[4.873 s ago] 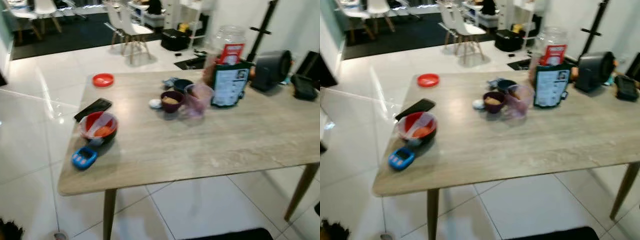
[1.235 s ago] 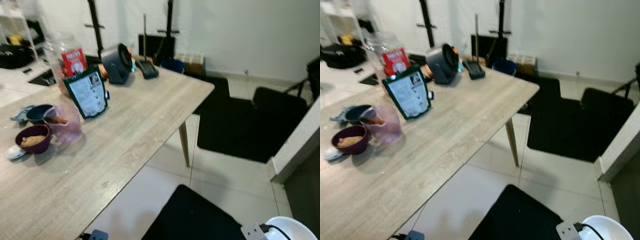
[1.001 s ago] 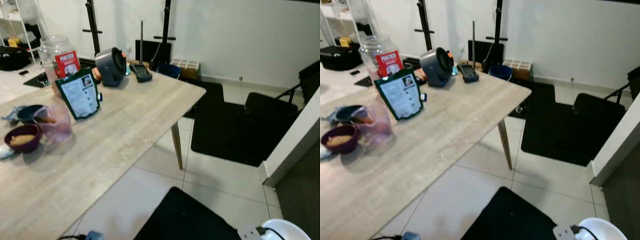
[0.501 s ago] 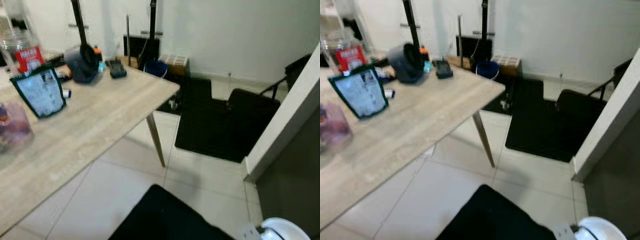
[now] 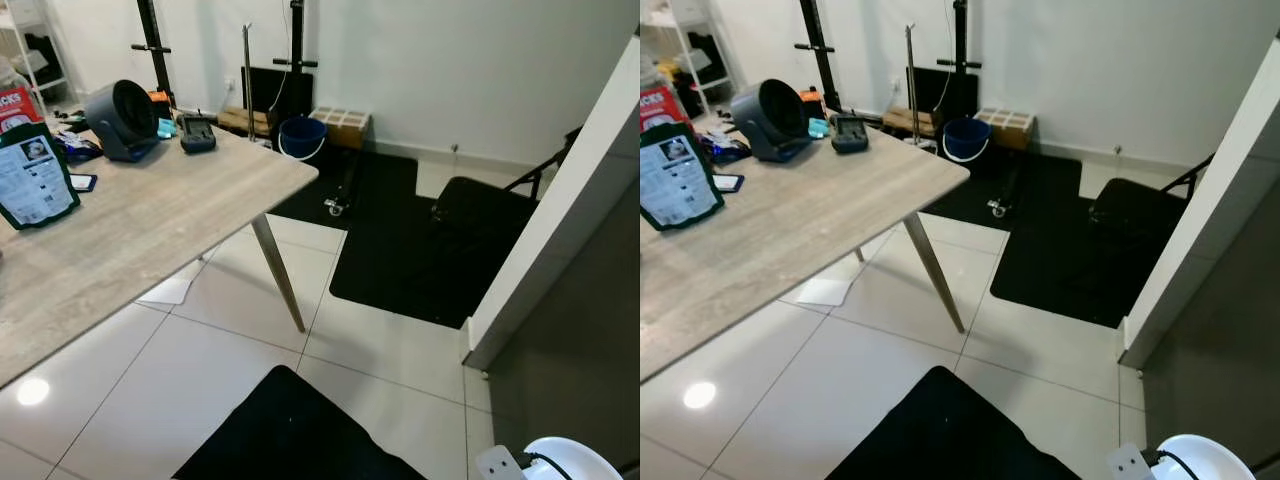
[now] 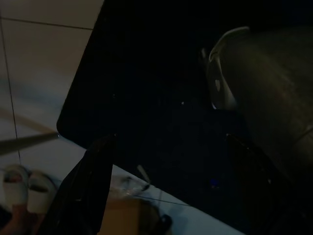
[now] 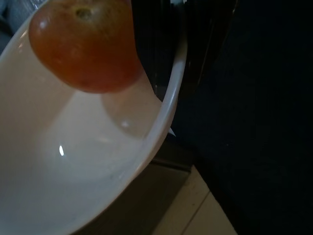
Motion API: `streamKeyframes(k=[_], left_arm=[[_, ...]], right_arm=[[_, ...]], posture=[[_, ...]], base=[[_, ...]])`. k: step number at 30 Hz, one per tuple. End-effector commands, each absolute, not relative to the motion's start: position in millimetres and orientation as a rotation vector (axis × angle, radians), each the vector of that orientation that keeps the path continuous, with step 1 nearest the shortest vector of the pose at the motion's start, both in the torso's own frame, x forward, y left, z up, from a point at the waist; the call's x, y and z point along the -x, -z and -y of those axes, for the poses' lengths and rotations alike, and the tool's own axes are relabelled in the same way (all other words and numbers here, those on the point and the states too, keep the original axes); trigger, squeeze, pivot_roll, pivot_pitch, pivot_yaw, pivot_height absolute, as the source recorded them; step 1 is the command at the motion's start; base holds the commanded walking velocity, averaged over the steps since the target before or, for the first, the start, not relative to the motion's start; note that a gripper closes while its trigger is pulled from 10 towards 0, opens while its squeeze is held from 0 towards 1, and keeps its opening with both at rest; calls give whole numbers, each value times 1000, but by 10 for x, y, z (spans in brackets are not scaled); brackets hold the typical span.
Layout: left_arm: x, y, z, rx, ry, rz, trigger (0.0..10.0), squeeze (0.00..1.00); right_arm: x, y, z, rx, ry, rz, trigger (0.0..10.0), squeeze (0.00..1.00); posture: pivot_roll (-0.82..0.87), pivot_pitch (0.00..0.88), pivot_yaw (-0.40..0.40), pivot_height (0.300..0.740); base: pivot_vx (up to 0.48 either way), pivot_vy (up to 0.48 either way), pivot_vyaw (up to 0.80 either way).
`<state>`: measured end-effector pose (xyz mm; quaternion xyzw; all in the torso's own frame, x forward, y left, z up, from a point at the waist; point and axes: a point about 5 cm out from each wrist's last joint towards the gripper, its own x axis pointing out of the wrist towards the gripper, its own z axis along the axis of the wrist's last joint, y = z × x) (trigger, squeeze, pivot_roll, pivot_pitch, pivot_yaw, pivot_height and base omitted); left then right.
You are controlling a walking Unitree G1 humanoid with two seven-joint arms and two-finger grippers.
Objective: Restocking fridge
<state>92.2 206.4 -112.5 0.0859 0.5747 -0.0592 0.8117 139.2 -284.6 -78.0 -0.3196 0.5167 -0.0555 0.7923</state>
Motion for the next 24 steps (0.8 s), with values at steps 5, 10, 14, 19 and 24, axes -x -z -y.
streamKeyframes(k=[5, 10, 14, 19, 24], left_arm=[[-826, 1176, -1850, -130, 187, -1261, 10000, 0], [-835, 1172, -1863, -136, 185, -1259, 10000, 0], [-841, 1170, -1869, -137, 182, -1257, 10000, 0], [-847, 1169, -1876, -142, 180, -1256, 10000, 0], [-851, 1168, -1878, -144, 178, -1253, 10000, 0]], right_arm=[[-1351, 772, 2905, 701, 133, -1128, 10000, 0], [-1345, 772, 2912, 698, 138, -1133, 10000, 0], [-1341, 773, 2912, 697, 139, -1136, 10000, 0], [-1331, 776, 2915, 697, 138, -1141, 10000, 0], [-1325, 775, 2923, 696, 140, -1144, 10000, 0]], posture=[[-31, 0, -27, 740], [-32, 0, -26, 740], [-32, 0, -26, 740], [-33, 0, -26, 740], [-34, 0, -26, 740]], base=[[0, -52, -775], [0, 0, -775], [0, 0, -775], [0, 0, -775], [0, 0, -775]])
